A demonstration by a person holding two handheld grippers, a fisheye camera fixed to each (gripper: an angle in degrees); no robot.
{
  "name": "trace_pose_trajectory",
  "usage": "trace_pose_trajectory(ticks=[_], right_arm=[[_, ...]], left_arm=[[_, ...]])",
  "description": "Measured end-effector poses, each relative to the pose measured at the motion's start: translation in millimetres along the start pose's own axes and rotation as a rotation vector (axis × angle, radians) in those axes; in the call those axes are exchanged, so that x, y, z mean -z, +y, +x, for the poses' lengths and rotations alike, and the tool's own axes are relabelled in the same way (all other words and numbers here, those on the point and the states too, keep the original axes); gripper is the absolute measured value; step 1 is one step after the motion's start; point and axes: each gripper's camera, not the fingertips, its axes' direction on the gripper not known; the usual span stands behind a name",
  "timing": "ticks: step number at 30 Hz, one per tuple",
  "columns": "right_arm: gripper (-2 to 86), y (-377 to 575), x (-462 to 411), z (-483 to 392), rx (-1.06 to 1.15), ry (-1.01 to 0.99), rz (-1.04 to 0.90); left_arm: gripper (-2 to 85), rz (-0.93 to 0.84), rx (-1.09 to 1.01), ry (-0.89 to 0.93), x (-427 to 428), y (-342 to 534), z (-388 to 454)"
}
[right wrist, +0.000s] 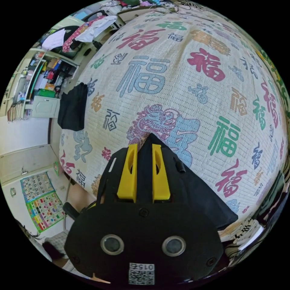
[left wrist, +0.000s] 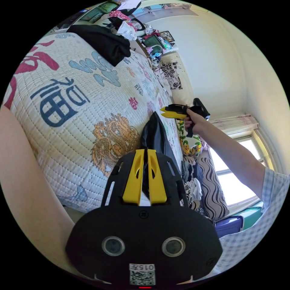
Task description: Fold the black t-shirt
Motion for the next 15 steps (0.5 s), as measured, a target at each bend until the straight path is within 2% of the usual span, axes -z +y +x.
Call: trace_pose_trajectory(ticks=[5, 10, 15], right_arm=[[9.0, -6.8, -6.5, -14.9, -0.041, 0.111, -0.087], [2.0, 1.6, 6.9, -18.0, -0.047, 0.277, -0.125], [-0.3, 31.1, 52.1, -2.9, -0.028, 0.187, -0.072]], left_arm=[[9.5, 0.011, 0.018, 0.002, -0.9, -0.3, 3.8], [7.5, -0.005, 0.025, 0.001, -7.9, 0.9, 10.9], [4.2, -0.014, -0.009, 0.029, -11.7, 7.7, 29.3]])
